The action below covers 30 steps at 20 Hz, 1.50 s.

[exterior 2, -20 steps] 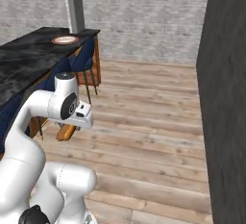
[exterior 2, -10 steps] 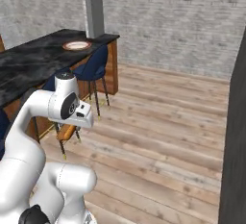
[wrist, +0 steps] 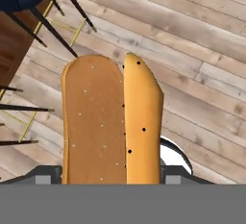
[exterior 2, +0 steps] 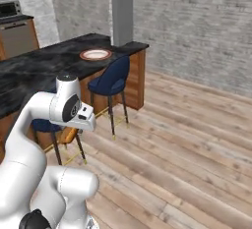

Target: Move the hot dog bun to the plate on the dining table and place the condiment next to that plate. Then navigate to the fridge and take the sausage and place it on the plate as well.

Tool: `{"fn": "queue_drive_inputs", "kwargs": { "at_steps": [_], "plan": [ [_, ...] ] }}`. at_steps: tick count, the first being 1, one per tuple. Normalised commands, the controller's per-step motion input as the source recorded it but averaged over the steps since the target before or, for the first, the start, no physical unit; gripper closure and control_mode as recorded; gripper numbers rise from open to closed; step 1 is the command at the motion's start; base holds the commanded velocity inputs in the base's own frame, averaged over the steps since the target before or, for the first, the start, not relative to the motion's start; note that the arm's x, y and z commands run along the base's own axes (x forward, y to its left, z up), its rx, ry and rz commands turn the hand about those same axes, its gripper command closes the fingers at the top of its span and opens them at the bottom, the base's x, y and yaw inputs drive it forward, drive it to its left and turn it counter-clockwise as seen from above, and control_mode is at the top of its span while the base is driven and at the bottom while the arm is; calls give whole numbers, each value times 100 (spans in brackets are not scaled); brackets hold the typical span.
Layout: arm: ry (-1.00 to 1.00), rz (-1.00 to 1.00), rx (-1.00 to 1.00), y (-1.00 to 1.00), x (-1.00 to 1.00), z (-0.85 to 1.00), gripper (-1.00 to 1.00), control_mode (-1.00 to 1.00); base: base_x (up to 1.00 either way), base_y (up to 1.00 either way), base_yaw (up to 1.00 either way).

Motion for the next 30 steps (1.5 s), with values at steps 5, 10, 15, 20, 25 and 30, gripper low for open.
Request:
{"fn": "queue_drive_inputs", "kwargs": {
  "at_steps": [5,10,15,20,25,30],
  "plan": [
    [0,0,0,0,0,0,100,100,100,-63,40],
    [0,0,0,0,0,0,100,100,100,-65,41],
    [0,0,0,0,0,0,100,100,100,-66,42],
    [0,0,0,0,0,0,100,100,100,-66,44],
    [0,0,0,0,0,0,100,100,100,-54,51],
    [0,0,0,0,0,0,100,100,100,-53,54]
  ]
}}
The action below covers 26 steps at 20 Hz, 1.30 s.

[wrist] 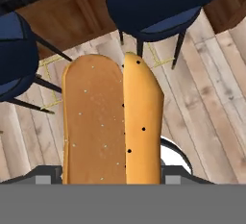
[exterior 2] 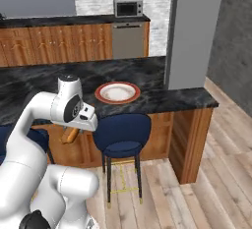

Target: Move the hot dog bun to the plate on the dining table and place the condiment next to that plate. Then navigate to the fridge and take the sausage and place it on the plate as well.

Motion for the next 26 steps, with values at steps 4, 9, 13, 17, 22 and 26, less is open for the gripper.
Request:
{"fn": "queue_drive_inputs", "kwargs": {
  "at_steps": [4,9,13,17,22,26],
  "plan": [
    [0,0,0,0,0,0,100,100,100,-63,52],
    [0,0,0,0,0,0,100,100,98,-71,47],
    [0,0,0,0,0,0,100,100,100,-43,23],
    [5,1,0,-3,50,0,100,-100,50,-7,4],
    [9,0,0,-23,100,-17,100,-100,0,0,0],
    [10,-1,0,-61,100,-23,100,-100,0,0,0]
  ]
}}
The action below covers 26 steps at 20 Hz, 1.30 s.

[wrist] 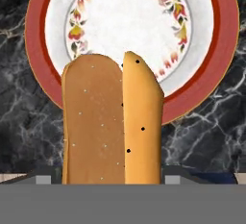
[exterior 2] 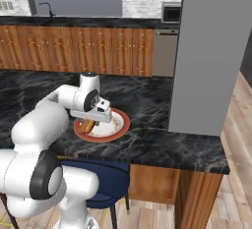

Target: Move the hot dog bun to the plate on the dining table and place the condiment next to that plate. Then navigate to the fridge and take the sausage and place it on the plate as well.

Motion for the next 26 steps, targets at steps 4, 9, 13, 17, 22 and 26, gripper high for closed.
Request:
{"fn": "queue_drive_inputs", "kwargs": {
  "at_steps": [4,9,13,17,22,26],
  "plan": [
    [13,0,0,-51,100,-33,100,-100,0,0,0],
    [9,0,0,-9,96,-45,100,-100,0,0,0],
    [12,0,0,0,76,-66,100,-100,0,0,0],
    [13,-3,0,-10,42,-73,100,-100,0,0,0],
    [2,-3,0,-12,5,-15,-100,-100,0,0,0],
    [-5,0,0,0,-14,33,-100,-100,0,0,0]
  ]
}}
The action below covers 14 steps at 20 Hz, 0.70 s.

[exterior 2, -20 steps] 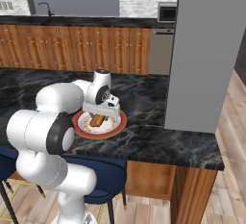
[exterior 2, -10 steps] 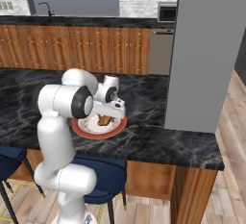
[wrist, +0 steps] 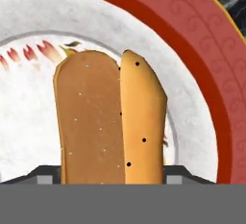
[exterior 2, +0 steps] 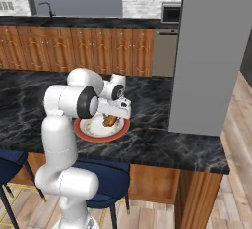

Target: Move the hot dog bun to the plate on the dining table and place the condiment next to that plate. Then navigate to the fridge and take the sausage and place it on the plate as well.

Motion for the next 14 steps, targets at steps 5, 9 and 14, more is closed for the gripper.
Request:
{"fn": "queue_drive_inputs", "kwargs": {
  "at_steps": [5,9,14],
  "plan": [
    [-3,0,-2,3,-25,42,-100,-100,0,0,0],
    [-1,-1,-7,4,-38,39,-100,-100,0,0,0],
    [-3,0,-7,8,-39,52,-100,-100,0,0,0]
  ]
}}
